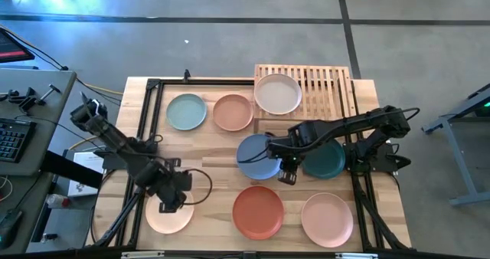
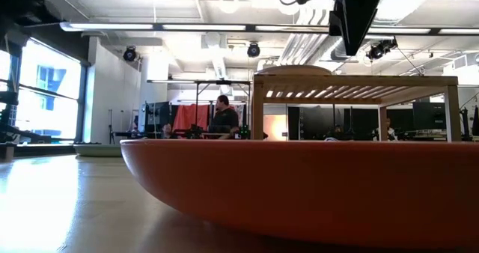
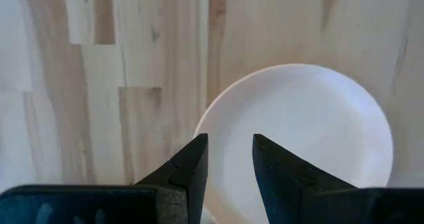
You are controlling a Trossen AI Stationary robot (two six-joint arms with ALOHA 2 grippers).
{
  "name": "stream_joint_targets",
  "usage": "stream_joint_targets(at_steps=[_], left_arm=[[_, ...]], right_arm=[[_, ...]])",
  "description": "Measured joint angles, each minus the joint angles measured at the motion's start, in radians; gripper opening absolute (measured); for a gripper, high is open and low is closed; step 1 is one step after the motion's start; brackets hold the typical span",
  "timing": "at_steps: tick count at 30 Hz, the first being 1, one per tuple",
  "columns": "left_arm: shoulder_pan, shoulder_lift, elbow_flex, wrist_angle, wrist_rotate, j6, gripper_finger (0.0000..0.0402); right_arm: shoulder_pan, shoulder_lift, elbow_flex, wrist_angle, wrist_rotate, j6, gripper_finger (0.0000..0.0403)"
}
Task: Place and stack plates onto a shelf
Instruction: Stack the light orange plate on top of the white plate
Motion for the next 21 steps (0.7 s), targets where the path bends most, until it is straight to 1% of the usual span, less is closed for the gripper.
stream_joint_targets(at_steps=[6, 12, 21], left_arm=[[-0.017, 0.0, -0.09, 0.063, 0.0, -0.087, 0.0108], [-0.016, 0.0, -0.144, 0.111, 0.001, -0.064, 0.0108], [0.005, 0.0, -0.235, 0.17, 0.002, -0.076, 0.0108]], right_arm=[[0.001, 0.0, 0.0, 0.0, 0.016, 0.0, 0.0087], [0.001, 0.0, 0.0, 0.0, 0.016, -0.001, 0.0087], [0.001, 0.0, 0.0, 0.001, 0.015, -0.019, 0.0087]])
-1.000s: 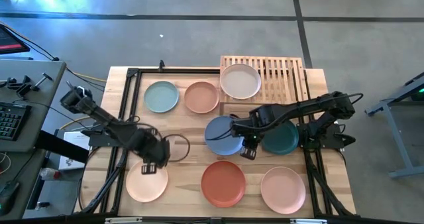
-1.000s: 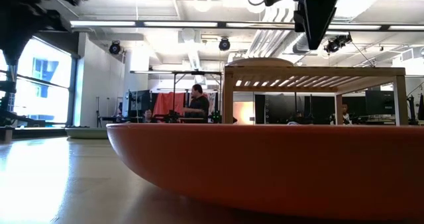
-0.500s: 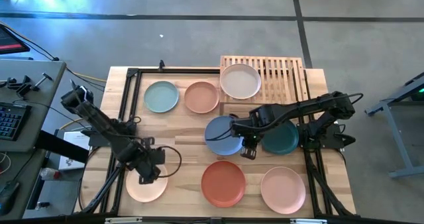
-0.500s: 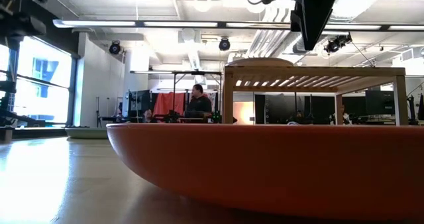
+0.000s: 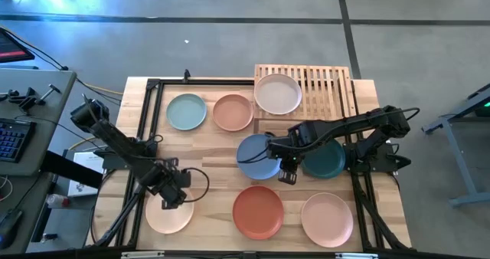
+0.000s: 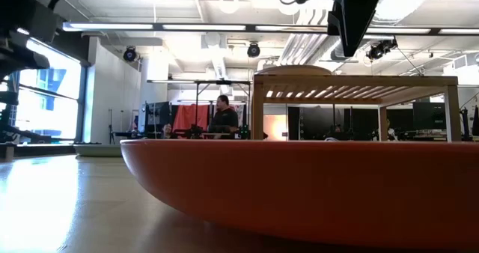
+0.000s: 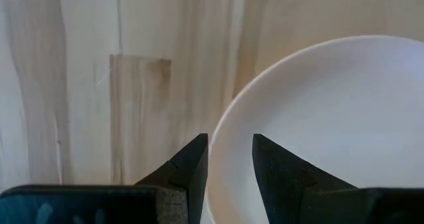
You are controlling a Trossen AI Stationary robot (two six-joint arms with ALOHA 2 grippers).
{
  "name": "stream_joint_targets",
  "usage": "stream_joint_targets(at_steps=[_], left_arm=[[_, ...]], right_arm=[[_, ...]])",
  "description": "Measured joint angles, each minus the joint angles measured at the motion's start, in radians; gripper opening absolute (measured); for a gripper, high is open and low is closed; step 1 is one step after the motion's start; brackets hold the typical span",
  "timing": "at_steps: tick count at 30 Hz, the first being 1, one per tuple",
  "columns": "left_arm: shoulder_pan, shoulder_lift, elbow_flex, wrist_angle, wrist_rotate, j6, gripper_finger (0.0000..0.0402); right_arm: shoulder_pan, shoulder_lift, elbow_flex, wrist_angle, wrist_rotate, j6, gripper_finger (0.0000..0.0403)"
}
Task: Place and stack plates onto a shelf
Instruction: Stack the light orange plate on top of the white plate
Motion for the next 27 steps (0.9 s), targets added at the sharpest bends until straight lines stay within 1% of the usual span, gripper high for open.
stream_joint_targets(at_steps=[4, 9, 21, 27], left_arm=[[0.016, 0.0, -0.023, 0.002, 0.012, 0.006, 0.0108], [0.022, 0.0, -0.025, 0.028, 0.026, 0.055, 0.0108], [0.022, 0.0, -0.025, 0.037, 0.026, 0.058, 0.0108], [0.022, 0.046, -0.024, 0.044, 0.026, 0.07, 0.0108]], right_arm=[[0.0, 0.0, 0.0, 0.0, -0.001, 0.003, 0.0087], [0.0, 0.0, 0.0, 0.006, -0.002, 0.003, 0.0087], [0.0, 0.0, 0.0, 0.034, -0.002, 0.001, 0.0087], [0.0, 0.0, 0.0, 0.036, -0.002, 0.001, 0.0087]])
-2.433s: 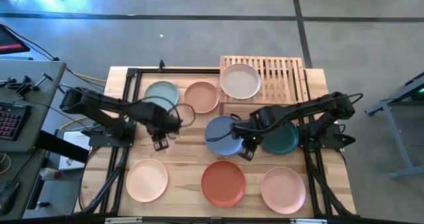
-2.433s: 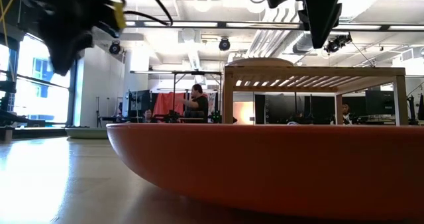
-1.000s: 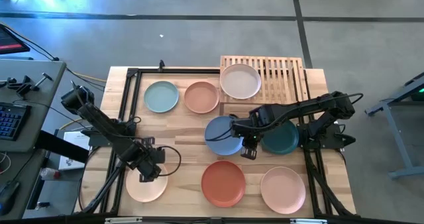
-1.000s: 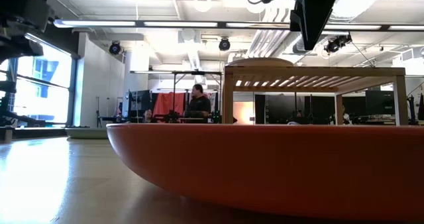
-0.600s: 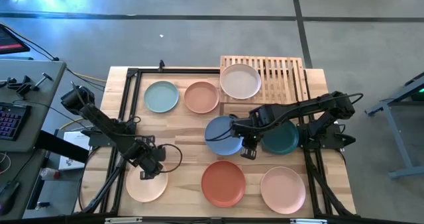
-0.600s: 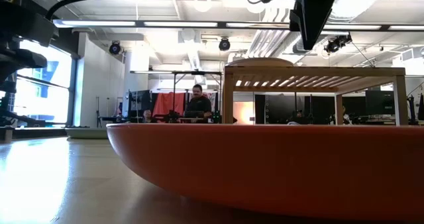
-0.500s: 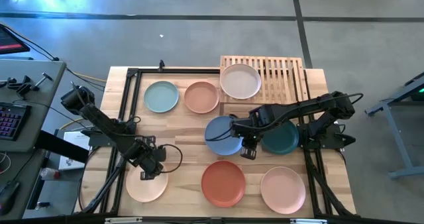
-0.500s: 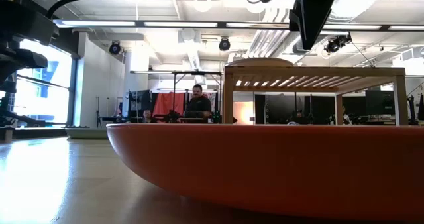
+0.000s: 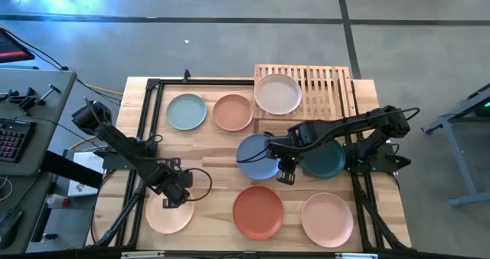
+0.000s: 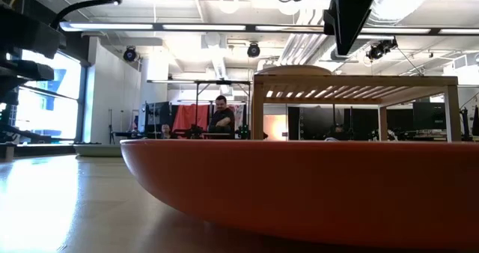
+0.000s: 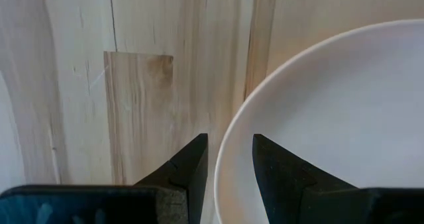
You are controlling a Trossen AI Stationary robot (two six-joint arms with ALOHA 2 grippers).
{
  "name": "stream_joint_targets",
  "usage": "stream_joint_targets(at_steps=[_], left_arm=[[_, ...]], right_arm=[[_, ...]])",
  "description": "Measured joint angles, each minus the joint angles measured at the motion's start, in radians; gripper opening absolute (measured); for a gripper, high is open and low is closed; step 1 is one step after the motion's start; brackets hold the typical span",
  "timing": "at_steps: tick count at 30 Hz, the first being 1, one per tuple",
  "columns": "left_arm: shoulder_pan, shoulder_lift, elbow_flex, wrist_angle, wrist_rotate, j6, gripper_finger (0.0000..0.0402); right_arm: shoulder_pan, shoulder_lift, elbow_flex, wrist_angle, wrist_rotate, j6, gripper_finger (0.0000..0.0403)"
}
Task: Place and stack plates onto a shelf
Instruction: Stack the light orange plate on top of the white plate
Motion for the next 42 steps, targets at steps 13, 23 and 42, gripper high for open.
stream_joint_targets(at_steps=[13, 23, 42], left_arm=[[0.002, 0.085, 0.0, 0.008, 0.022, 0.008, 0.0108], [0.013, 0.127, 0.003, 0.031, 0.038, -0.009, 0.01], [0.077, 0.12, 0.027, 0.021, 0.145, -0.022, 0.0003]], right_arm=[[0.0, 0.0, 0.0, 0.0, 0.0, 0.0, 0.0087], [0.0, 0.0, 0.0, -0.001, 0.0, 0.0, 0.0087], [0.0, 0.0, 0.0, -0.001, 0.0, -0.001, 0.0087]])
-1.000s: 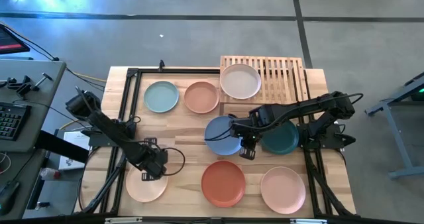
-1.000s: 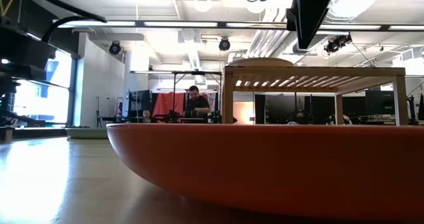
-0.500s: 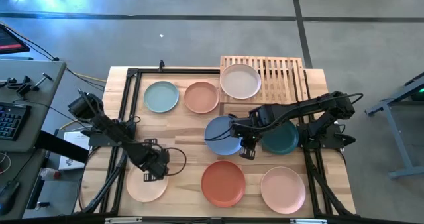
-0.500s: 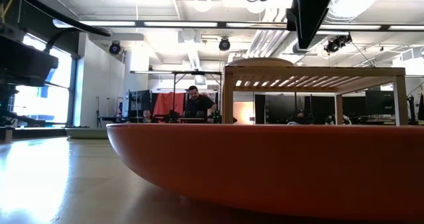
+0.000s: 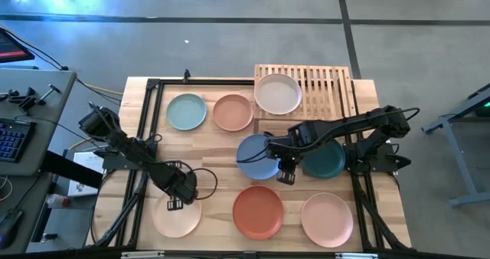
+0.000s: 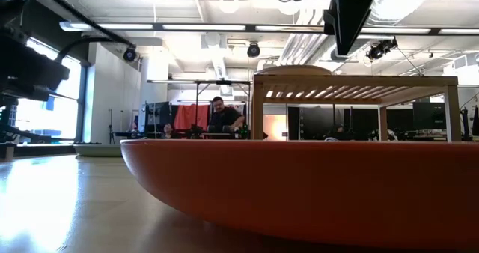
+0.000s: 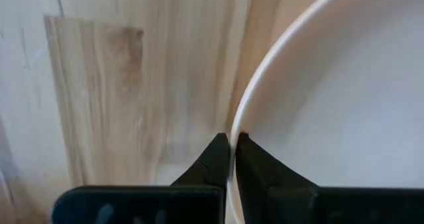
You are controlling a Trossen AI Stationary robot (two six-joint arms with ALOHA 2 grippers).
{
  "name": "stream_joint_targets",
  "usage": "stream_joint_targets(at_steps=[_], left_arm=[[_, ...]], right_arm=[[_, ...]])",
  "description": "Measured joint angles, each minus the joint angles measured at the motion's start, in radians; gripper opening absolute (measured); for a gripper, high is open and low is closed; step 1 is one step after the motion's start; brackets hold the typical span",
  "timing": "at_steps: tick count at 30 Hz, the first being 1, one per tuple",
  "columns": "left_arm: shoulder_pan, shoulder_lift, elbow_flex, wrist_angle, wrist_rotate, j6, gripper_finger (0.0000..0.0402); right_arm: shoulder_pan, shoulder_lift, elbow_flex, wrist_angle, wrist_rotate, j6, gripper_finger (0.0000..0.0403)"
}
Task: Place and stack plates onto a shelf
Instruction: Stack the light orange plate on top of the white plate
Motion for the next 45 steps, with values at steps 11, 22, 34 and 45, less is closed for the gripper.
stream_joint_targets(at_steps=[11, 22, 34, 45], left_arm=[[0.049, -0.053, 0.109, -0.112, -0.042, -0.019, 0.0001], [0.125, -0.107, 0.238, -0.281, -0.18, -0.097, 0.0], [0.27, -0.111, 0.413, -0.351, -0.386, -0.201, 0.0], [0.391, -0.111, 0.441, -0.343, -0.409, -0.209, 0.0]], right_arm=[[0.0, 0.0, 0.0, 0.004, 0.006, 0.0, 0.0087], [0.0, 0.0, 0.0, 0.075, 0.034, 0.0, 0.0087], [0.0, 0.0, 0.0, 0.253, 0.168, 0.003, 0.0087], [-0.001, 0.0, 0.0, 0.492, 0.282, 0.001, 0.0087]])
